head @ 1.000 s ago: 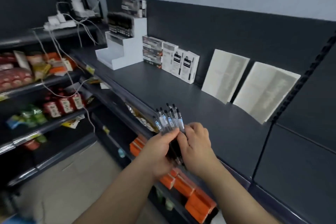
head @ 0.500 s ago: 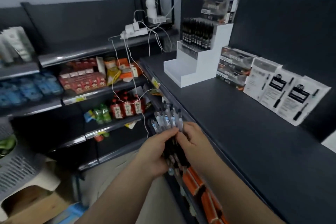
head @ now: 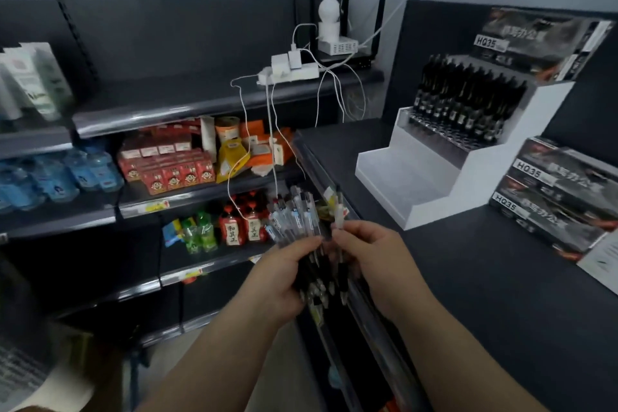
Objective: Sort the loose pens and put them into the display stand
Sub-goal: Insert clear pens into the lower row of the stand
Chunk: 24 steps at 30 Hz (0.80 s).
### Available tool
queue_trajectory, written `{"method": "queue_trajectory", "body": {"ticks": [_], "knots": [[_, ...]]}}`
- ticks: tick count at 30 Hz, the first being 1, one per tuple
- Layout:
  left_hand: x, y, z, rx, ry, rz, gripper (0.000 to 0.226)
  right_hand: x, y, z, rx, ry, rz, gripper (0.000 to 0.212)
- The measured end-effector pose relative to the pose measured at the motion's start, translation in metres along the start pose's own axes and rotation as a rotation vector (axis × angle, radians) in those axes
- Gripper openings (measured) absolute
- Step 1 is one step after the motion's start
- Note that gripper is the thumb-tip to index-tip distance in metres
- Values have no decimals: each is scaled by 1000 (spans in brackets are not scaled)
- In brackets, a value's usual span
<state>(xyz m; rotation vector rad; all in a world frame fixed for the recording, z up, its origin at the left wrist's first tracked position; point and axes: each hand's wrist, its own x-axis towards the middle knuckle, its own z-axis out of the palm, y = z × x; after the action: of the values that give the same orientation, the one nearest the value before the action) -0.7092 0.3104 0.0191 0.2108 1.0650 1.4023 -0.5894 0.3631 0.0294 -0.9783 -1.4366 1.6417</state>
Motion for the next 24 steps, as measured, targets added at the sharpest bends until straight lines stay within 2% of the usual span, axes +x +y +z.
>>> {"method": "queue_trajectory", "body": {"ticks": [6, 11, 12, 16, 21, 24], "knots": [[87, 76, -16, 124, -43, -32, 13, 88, -15, 19, -52, 240, 13, 11], [145, 113, -8, 213, -131, -28, 32, 127, -23, 13, -47, 435, -5, 9], [154, 115, -5, 225, -147, -41, 29, 132, -23, 9, -49, 461, -2, 9], [189, 117, 16, 208, -178, -99, 11, 153, -25, -12, -27, 528, -21, 15], [213, 121, 53, 266, -206, -96, 12, 177, -30, -45, -45, 519, -19, 10], [226, 122, 65, 315, -207, -53, 13, 190, -34, -57, -61, 563, -82, 12]]}}
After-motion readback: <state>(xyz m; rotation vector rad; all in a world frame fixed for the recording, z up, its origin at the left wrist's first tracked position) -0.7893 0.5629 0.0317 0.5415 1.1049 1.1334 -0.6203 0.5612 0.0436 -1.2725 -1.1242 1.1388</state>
